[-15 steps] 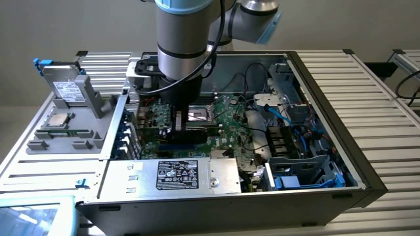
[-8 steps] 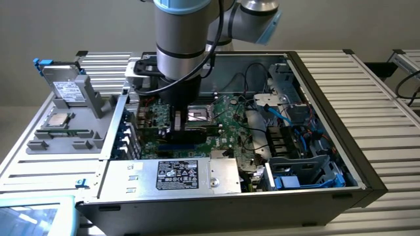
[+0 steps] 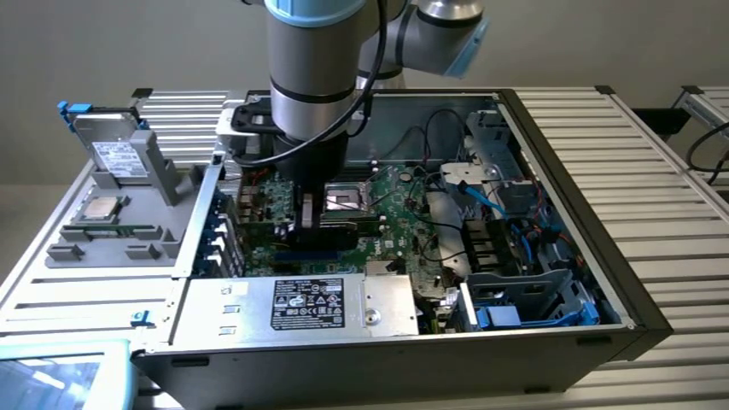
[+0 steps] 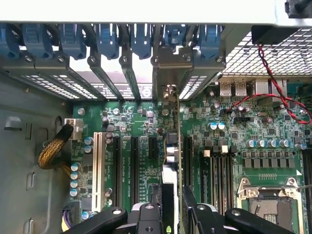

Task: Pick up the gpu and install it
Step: 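Pick up the gpu and move the gpu toward the slot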

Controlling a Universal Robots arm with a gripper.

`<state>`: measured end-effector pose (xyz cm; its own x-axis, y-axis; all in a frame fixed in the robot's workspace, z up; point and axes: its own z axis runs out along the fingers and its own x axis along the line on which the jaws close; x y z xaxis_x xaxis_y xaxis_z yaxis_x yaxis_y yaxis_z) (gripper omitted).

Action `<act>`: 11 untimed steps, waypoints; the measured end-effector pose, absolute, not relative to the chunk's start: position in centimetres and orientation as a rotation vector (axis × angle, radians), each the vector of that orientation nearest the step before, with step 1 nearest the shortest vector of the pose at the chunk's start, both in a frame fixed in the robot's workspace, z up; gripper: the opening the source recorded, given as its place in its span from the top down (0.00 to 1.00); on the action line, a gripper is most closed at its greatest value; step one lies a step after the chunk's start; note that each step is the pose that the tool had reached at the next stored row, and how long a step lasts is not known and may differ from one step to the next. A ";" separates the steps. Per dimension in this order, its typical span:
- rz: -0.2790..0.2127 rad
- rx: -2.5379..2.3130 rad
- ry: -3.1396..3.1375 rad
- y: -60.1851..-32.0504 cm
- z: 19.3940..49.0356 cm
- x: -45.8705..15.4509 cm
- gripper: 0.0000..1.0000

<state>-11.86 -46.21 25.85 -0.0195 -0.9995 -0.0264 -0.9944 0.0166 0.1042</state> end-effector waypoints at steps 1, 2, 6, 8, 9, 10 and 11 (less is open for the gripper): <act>-0.143 2.161 -2.200 -46.2 25.8 -11.9 0.72; -0.143 2.161 -2.200 -46.2 25.8 -11.9 0.72; -0.144 2.161 -2.200 -46.2 25.8 -11.9 0.72; -0.144 2.161 -2.200 -46.2 25.8 -11.9 0.72; -0.144 2.161 -2.200 -46.2 25.8 -11.9 0.72; -0.144 2.161 -2.201 -46.2 25.8 -11.9 0.72; -0.144 2.161 -2.201 -46.2 25.7 -11.9 0.72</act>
